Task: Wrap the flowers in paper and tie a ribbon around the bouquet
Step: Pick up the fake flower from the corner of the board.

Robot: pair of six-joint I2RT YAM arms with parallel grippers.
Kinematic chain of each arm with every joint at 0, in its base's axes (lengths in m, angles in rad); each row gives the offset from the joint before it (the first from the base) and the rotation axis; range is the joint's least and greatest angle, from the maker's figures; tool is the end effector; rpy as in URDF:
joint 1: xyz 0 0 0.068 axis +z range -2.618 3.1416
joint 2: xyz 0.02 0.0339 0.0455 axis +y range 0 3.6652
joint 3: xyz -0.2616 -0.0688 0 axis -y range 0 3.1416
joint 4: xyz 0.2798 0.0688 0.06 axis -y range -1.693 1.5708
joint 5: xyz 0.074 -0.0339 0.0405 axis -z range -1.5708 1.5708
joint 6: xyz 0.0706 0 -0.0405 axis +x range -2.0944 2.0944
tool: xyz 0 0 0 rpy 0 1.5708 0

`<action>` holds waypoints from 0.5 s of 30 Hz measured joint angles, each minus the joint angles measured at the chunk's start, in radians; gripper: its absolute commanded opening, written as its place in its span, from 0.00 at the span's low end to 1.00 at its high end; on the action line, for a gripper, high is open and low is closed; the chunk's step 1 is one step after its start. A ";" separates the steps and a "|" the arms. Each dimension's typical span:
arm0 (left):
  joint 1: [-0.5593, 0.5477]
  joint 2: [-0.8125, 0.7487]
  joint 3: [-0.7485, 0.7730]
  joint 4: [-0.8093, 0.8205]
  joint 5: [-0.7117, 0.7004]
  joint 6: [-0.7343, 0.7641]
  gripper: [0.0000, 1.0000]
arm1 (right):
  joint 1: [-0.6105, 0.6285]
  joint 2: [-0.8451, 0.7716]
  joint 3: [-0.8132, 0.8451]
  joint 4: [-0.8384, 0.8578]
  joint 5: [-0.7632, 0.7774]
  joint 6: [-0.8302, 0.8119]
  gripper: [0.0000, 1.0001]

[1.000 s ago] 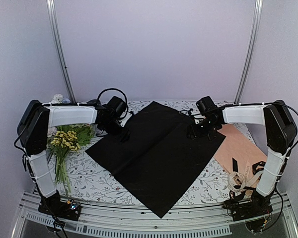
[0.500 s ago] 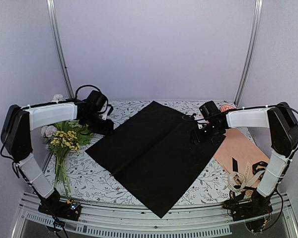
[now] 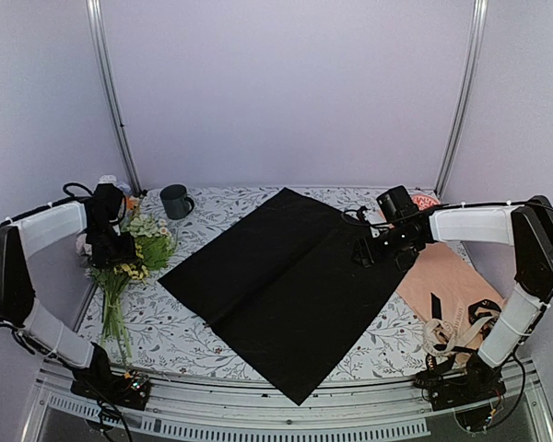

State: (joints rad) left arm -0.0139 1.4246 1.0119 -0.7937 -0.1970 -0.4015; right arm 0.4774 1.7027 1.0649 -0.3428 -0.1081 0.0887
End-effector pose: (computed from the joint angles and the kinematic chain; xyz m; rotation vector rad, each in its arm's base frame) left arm 0.3135 0.0095 0.1812 -0.5769 2.6802 0.1609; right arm 0.3475 0.1883 0.1346 -0.5403 2.5252 0.3533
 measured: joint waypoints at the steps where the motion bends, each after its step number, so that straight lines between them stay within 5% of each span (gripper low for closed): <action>1: 0.001 0.029 -0.013 0.005 -0.006 0.000 0.62 | 0.000 0.000 -0.003 0.001 0.000 0.000 0.67; 7: 0.003 0.107 -0.051 0.046 -0.090 0.001 0.34 | 0.000 0.000 -0.011 0.000 -0.004 0.000 0.67; 11: 0.003 0.106 -0.077 0.090 -0.132 0.015 0.00 | 0.000 0.000 -0.011 0.000 -0.012 -0.003 0.67; 15: 0.003 0.093 -0.095 0.113 -0.147 0.026 0.00 | 0.000 0.000 -0.011 0.000 -0.025 -0.008 0.67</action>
State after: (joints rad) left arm -0.0109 1.5181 0.9169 -0.6804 -0.3443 -0.3759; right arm 0.4774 1.7031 1.0538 -0.3428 -0.1333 0.0803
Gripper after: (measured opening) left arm 0.010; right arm 0.670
